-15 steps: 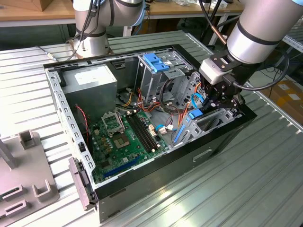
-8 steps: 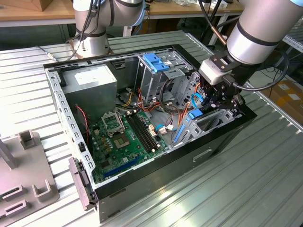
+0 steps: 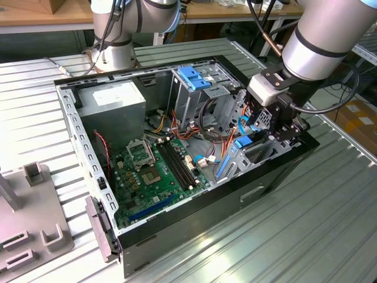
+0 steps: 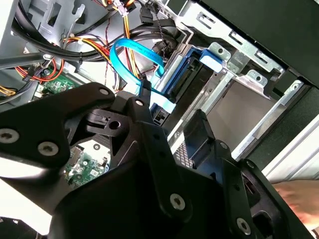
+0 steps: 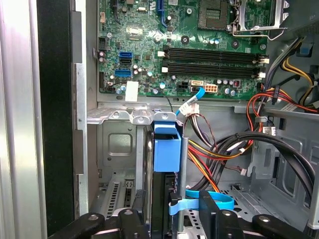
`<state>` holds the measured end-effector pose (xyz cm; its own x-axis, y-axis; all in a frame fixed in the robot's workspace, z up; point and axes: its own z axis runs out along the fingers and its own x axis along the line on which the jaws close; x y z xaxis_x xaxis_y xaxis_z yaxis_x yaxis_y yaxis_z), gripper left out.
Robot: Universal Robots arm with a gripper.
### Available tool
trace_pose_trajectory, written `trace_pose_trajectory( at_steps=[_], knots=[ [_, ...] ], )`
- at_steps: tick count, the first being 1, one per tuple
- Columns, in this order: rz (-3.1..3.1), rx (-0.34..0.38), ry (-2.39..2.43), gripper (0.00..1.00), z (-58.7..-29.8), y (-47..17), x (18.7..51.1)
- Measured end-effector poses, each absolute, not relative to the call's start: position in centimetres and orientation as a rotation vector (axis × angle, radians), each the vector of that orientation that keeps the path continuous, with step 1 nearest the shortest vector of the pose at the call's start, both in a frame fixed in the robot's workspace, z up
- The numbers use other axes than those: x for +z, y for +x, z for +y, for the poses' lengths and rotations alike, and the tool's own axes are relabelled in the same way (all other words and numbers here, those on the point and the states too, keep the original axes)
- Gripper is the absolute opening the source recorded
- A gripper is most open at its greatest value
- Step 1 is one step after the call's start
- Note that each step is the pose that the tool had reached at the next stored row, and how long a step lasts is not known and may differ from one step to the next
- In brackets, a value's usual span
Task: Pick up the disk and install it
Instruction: 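Insert the first disk wire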
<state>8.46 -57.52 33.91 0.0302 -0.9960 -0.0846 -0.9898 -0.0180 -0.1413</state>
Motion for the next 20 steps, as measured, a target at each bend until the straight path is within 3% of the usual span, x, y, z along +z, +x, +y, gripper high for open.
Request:
trace_pose_trajectory(
  at_steps=[18,20],
  knots=[
    [2.082,-0.057,-2.133,0.54,-57.5,8.5,35.0],
    [2.101,-0.021,-2.149,0.54,-57.5,8.5,35.0]
  ],
)
